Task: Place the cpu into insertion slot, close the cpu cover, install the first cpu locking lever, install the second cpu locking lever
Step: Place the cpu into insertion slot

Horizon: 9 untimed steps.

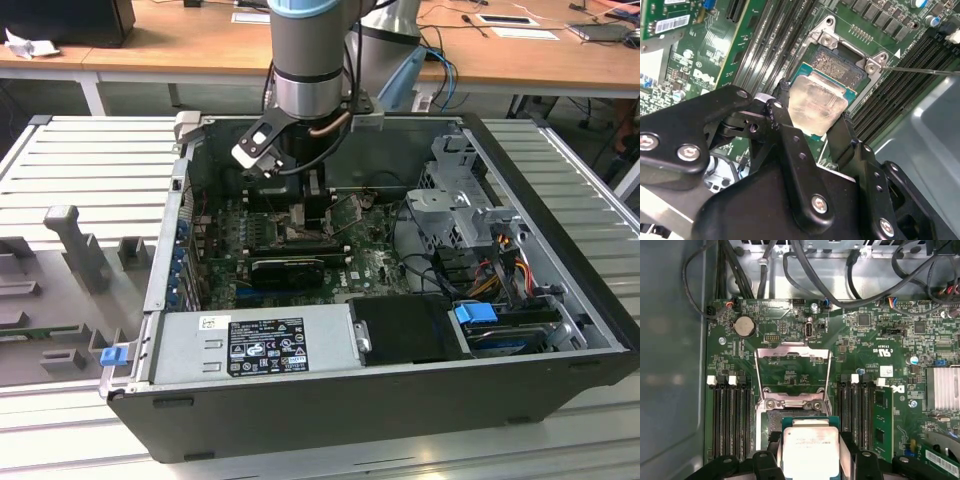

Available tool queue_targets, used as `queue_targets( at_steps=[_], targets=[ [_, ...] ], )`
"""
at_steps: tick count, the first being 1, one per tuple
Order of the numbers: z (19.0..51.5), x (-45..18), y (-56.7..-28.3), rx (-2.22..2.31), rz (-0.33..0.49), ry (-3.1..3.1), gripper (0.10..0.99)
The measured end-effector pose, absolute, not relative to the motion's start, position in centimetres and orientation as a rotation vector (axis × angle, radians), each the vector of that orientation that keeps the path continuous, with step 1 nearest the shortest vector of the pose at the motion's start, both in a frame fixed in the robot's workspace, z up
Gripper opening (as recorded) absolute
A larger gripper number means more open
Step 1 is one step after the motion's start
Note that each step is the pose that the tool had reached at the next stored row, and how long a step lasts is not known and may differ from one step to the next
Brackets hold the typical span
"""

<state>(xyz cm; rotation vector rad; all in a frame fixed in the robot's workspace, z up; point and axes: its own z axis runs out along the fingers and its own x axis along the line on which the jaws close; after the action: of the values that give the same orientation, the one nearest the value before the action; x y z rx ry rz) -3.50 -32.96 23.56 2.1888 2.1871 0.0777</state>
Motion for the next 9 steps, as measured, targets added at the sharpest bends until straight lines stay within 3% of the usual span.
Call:
queue_targets(
  at_steps=[9],
  targets=[
    [23.05, -4.03, -32.92, 2.189, 0.077, 2.187, 0.541]
  ],
)
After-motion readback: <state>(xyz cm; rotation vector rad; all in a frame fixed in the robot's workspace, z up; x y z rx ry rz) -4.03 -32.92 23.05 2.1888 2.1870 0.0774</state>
